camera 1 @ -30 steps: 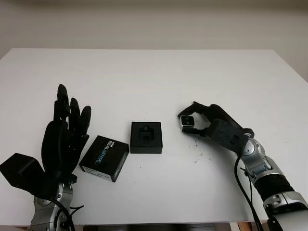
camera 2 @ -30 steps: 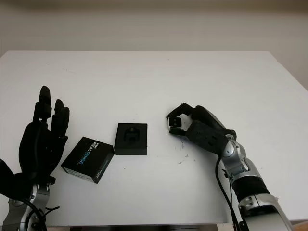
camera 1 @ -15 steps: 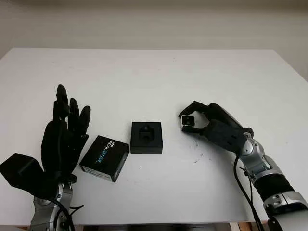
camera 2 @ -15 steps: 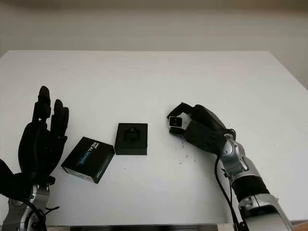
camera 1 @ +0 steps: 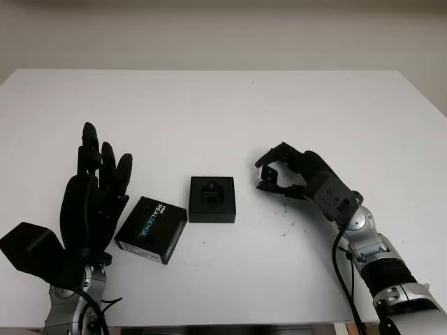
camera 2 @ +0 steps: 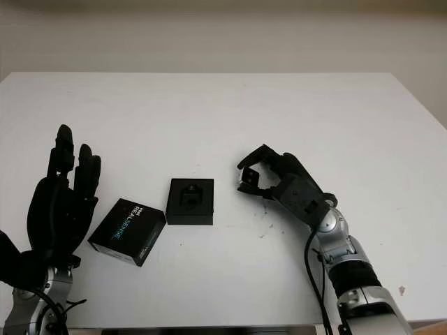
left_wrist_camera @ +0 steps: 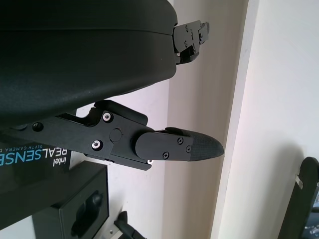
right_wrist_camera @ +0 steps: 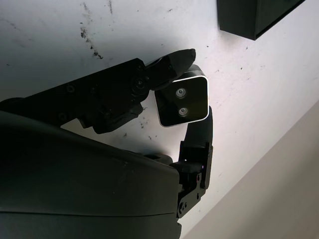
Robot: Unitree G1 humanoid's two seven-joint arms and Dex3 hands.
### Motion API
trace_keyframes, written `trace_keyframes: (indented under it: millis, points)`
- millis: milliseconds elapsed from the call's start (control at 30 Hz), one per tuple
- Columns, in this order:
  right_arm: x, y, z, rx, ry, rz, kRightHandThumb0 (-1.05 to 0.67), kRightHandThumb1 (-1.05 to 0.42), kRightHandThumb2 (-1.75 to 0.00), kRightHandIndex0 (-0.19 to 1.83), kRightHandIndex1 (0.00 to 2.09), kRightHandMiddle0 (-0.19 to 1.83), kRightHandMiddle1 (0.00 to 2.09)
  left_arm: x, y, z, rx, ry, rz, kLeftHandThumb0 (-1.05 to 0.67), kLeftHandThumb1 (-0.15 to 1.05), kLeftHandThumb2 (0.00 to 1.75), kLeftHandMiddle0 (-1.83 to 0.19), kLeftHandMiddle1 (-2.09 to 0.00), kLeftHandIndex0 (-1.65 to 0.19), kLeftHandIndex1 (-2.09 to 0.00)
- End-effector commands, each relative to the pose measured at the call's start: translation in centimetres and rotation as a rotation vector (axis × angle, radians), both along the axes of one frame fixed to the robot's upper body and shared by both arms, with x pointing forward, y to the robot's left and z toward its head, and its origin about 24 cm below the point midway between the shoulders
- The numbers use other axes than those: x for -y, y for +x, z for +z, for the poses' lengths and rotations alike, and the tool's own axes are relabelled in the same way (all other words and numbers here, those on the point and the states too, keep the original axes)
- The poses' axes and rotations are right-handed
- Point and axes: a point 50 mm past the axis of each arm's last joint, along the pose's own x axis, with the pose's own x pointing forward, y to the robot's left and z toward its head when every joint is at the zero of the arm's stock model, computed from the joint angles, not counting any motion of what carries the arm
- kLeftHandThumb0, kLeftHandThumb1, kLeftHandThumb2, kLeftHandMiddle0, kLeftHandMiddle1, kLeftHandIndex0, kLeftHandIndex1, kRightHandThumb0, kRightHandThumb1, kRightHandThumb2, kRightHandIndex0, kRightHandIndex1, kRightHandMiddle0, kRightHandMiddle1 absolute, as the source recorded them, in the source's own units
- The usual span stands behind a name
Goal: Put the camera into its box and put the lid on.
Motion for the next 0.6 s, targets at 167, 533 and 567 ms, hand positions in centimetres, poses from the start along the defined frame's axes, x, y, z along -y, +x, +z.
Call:
trace_keyframes:
  millis: [167, 533, 567]
  points:
    - [-1.6, -0.2, 1.9, 0.050, 0.150, 0.034, -0.39, -0.97, -0.05, 0.28, 0.02, 0.31, 1.64, 0.4, 0.0, 0.3, 0.022, -0.003, -0.011, -0.54, 1.05, 0.29, 0.19, 0.00, 0.19, 0.00]
    - [-3.8, -1.1, 5.7, 0.095, 0.279, 0.161, -0.43, -0.96, -0.05, 0.31, 0.05, 0.32, 1.70, 0.8, -0.1, 0.1, 0.023, -0.020, -0.004, -0.54, 1.05, 0.29, 0.19, 0.00, 0.19, 0.00]
    - [-4.0, -1.2, 6.0, 0.094, 0.279, 0.167, -0.44, -0.96, -0.05, 0.32, 0.06, 0.32, 1.70, 0.9, -0.1, 0.1, 0.024, -0.020, -0.003, -0.54, 1.05, 0.29, 0.19, 0.00, 0.19, 0.00]
